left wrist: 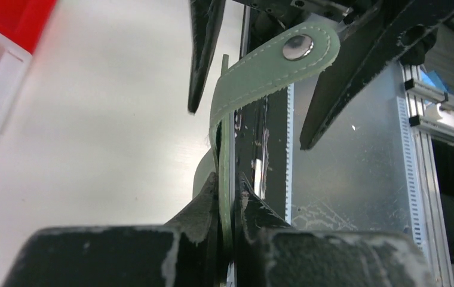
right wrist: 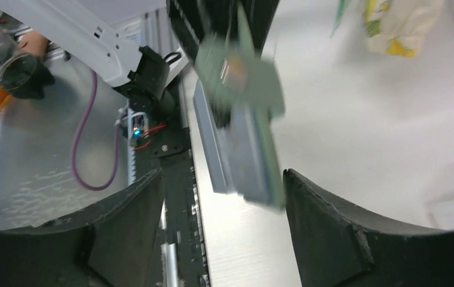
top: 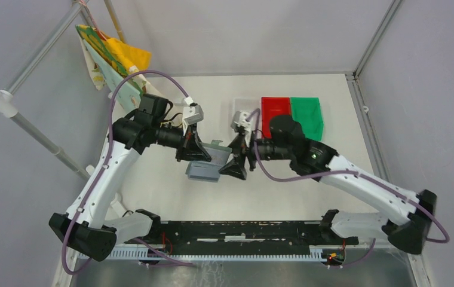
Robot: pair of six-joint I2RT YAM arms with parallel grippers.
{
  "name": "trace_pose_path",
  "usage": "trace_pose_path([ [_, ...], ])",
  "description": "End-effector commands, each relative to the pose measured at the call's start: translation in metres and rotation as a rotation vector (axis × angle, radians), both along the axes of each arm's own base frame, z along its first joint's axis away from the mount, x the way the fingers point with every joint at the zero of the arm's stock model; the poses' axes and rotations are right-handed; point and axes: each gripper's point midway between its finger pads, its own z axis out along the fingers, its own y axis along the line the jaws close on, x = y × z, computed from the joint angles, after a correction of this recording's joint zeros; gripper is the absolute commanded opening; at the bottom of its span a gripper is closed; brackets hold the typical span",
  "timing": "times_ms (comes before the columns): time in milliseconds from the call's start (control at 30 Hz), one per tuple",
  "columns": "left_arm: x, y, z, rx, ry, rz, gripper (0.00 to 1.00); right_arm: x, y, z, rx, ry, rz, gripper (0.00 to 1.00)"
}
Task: Take the credit cards out of the card holder
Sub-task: Remove the credit card from the card holder.
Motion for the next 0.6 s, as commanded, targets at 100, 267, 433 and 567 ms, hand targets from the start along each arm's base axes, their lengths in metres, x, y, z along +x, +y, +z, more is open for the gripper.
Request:
trace_pose_path([
  [100, 0.006, -0.023, 0.092, -0.284, -0.016, 0.075, 0.02, -0.005, -0.044, 0.08, 0.613, -0.105, -0.196, 0.9],
  [267, 0.005, -0.027, 0.124, -0.389, 0.045, 0.129, 0.02, -0.001, -0.042, 0.08, 0.688, -0.011, -0.219, 0.9],
  [433, 0.0, -0.026, 0.135, -0.415, 0.075, 0.141, 0.02, -0.003, -0.053, 0.095, 0.858, 0.039, -0.223, 0.9],
  [567, -0.006, -0.024, 0.134, -0.416, 0.093, 0.136, 0.02, -0.011, -0.058, 0.11, 0.944, 0.052, -0.158, 0.9],
])
